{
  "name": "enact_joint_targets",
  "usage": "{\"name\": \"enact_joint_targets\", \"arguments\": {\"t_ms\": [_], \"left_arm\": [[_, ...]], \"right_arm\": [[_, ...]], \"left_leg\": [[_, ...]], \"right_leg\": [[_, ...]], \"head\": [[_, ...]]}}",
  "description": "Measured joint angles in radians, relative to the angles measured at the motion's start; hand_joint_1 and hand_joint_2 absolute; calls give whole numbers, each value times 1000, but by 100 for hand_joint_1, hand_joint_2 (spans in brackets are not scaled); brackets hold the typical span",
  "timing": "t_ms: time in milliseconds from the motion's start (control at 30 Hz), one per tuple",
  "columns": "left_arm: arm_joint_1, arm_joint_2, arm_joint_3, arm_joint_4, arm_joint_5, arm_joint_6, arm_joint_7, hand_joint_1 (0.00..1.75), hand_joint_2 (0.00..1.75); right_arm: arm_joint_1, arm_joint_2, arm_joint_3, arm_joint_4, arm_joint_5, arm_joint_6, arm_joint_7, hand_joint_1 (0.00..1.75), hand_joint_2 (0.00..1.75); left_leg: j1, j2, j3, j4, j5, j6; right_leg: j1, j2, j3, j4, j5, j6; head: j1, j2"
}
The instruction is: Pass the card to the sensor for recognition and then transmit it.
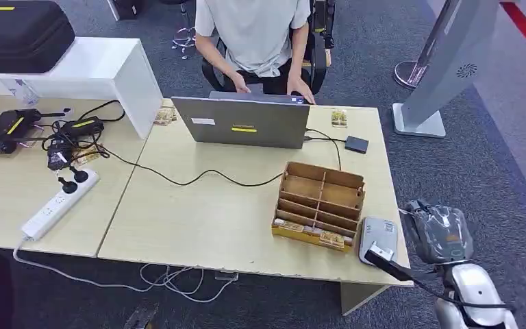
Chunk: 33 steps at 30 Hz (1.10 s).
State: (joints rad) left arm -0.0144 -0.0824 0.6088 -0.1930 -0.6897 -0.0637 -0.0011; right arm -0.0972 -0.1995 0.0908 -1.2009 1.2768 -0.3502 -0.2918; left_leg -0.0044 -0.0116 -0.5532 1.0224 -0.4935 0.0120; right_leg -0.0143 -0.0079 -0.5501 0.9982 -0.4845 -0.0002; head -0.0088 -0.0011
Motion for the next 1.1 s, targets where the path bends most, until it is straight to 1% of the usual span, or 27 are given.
{"name": "enact_joint_targets", "arguments": {"t_ms": [333, 533, 733, 833, 1100], "left_arm": [[0, 0, 0, 0, -1, 0, 0, 0, 0], [0, 0, 1, 0, -9, 1, 0, 0, 0], [-1, 0, 3, 0, -16, 1, 0, 0, 0], [-1, 0, 11, 0, -21, 3, 0, 0, 0], [-2, 1, 14, 0, -24, 5, 0, 0, 0]], "right_arm": [[0, 3, 0, 0, 0, 0, 0, 175, 175], [17, 27, 10, 8, 11, 7, -14, 175, 175], [24, 54, 36, 36, 14, 13, -16, 175, 175], [22, 59, 50, 65, 30, 29, 7, 175, 175], [23, 69, 62, 125, 32, 26, 12, 175, 175]], "left_leg": [[0, 0, 0, 0, 0, 0], [0, 0, 0, 0, 0, 0], [0, 0, 0, 0, 0, 0], [0, 0, 0, 0, 0, 0], [0, 0, 0, 0, 0, 0]], "right_leg": [[0, 0, 0, 0, 0, 0], [0, 0, 0, 0, 0, 0], [0, 0, 0, 0, 0, 0], [0, 0, 0, 0, 0, 0], [0, 0, 0, 0, 0, 0]], "head": [[0, 0], [0, 0], [0, 0], [0, 0], [0, 0]]}}
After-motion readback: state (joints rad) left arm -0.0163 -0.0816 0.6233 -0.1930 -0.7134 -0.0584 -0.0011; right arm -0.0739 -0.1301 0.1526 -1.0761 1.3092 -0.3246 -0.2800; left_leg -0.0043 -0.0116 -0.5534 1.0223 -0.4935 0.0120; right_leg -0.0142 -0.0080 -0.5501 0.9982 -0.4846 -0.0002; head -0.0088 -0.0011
